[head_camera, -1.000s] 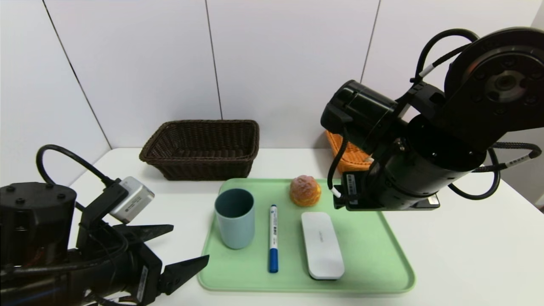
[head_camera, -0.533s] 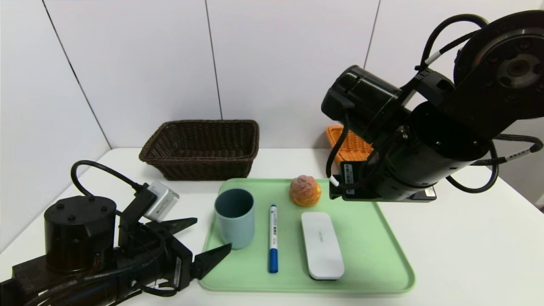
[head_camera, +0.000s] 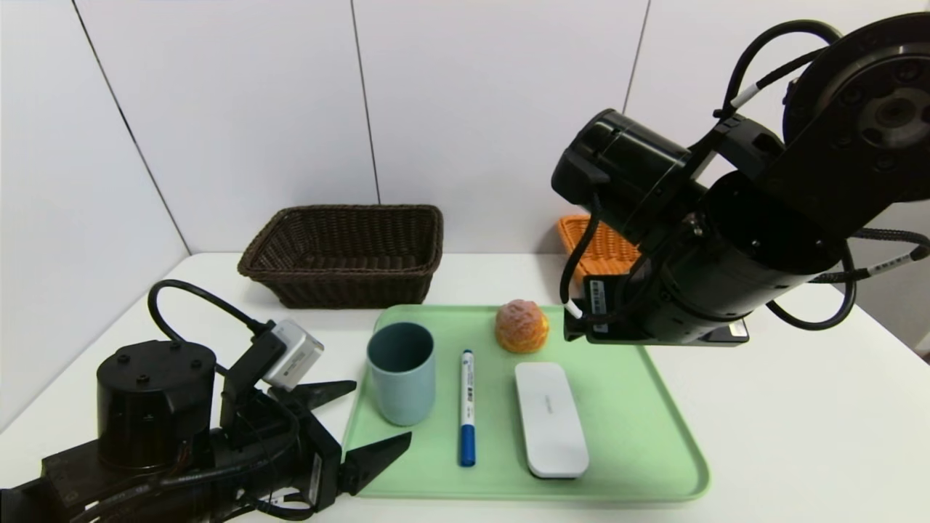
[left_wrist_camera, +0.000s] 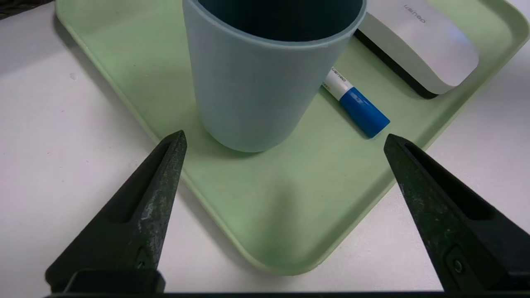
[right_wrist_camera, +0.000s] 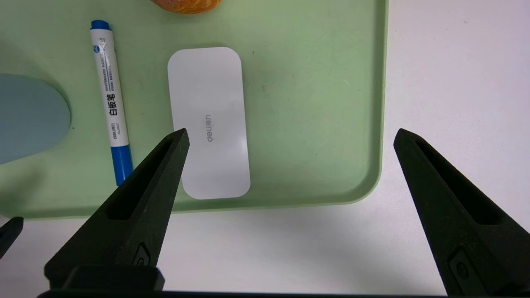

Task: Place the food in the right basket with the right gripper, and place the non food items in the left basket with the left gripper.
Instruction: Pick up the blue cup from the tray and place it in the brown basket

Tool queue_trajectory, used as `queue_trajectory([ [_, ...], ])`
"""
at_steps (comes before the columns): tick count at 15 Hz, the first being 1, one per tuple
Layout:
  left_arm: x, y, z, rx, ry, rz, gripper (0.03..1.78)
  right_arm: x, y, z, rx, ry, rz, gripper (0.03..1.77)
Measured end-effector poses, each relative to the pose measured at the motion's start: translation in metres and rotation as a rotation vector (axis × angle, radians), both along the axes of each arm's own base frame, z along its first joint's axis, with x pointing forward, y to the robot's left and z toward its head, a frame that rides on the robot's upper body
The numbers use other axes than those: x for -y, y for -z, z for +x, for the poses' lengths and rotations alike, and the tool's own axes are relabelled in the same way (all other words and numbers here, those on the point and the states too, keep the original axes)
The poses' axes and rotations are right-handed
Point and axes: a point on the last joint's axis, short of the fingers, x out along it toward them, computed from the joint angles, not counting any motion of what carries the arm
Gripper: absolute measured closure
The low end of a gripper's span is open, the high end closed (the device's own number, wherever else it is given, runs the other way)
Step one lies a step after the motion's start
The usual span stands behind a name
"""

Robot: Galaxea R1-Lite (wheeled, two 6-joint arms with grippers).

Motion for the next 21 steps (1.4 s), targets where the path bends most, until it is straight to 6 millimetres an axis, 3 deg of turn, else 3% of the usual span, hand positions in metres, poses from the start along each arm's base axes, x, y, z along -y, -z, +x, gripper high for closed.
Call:
queue_trajectory([
  [10,0.02,0.017,0.033,0.169,-0.014,-0.06,0.12,-0.002,0.0,-0.003,-0.001,-0.024,-0.006,0.09],
  [14,0.023,0.025,0.038,0.148,-0.017,-0.045,0.12,0.004,-0.003,-0.001,-0.045,-0.142,0.006,0.09],
  [17,0.025,0.026,0.039,0.145,-0.016,-0.042,0.12,0.022,-0.005,0.01,-0.005,-0.19,0.01,0.09],
  [21,0.028,0.024,0.043,0.157,-0.015,-0.051,0.12,0.064,-0.013,0.028,0.121,-0.301,0.02,0.09],
])
